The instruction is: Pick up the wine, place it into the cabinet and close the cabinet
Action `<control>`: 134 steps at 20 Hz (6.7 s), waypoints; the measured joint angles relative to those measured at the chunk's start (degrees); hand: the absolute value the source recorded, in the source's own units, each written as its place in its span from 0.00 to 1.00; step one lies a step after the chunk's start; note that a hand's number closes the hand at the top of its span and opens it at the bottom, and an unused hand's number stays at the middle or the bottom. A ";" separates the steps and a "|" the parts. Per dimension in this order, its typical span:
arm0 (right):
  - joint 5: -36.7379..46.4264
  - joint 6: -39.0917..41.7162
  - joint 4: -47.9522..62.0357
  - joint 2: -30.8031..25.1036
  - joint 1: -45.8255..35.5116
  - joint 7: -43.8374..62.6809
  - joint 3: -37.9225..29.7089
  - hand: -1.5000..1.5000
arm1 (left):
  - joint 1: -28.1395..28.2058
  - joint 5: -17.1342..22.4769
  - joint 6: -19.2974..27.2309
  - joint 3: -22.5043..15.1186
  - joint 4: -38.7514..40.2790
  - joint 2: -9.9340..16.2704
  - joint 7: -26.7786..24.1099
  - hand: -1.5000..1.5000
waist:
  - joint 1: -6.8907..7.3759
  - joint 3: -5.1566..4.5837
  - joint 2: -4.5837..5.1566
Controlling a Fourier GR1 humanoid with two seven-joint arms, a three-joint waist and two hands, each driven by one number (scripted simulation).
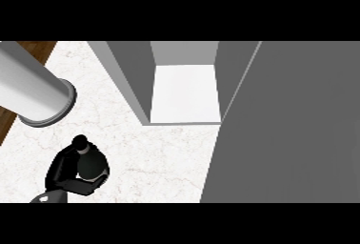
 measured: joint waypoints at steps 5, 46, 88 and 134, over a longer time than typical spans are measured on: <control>-0.17 -0.16 -0.01 -1.00 -0.08 -0.25 -1.10 0.00 | 0.92 0.59 0.30 -2.93 -4.97 -4.43 2.68 1.00 | 0.12 -0.04 -0.05; -1.60 0.08 -0.44 -6.74 10.66 -13.02 -0.90 0.00 | -6.05 4.98 32.21 -26.72 -32.26 -11.57 26.96 1.00 | -0.72 -0.12 0.25; -4.86 4.60 0.25 -6.97 15.83 -22.61 -2.03 0.00 | -48.27 22.60 41.73 -24.06 23.86 -11.74 19.02 1.00 | -4.66 -0.16 1.65; -6.56 9.18 0.33 -8.46 24.55 -32.01 -1.61 0.00 | -59.69 24.93 31.16 -15.99 31.53 -10.36 9.67 0.00 | -4.08 -0.17 1.38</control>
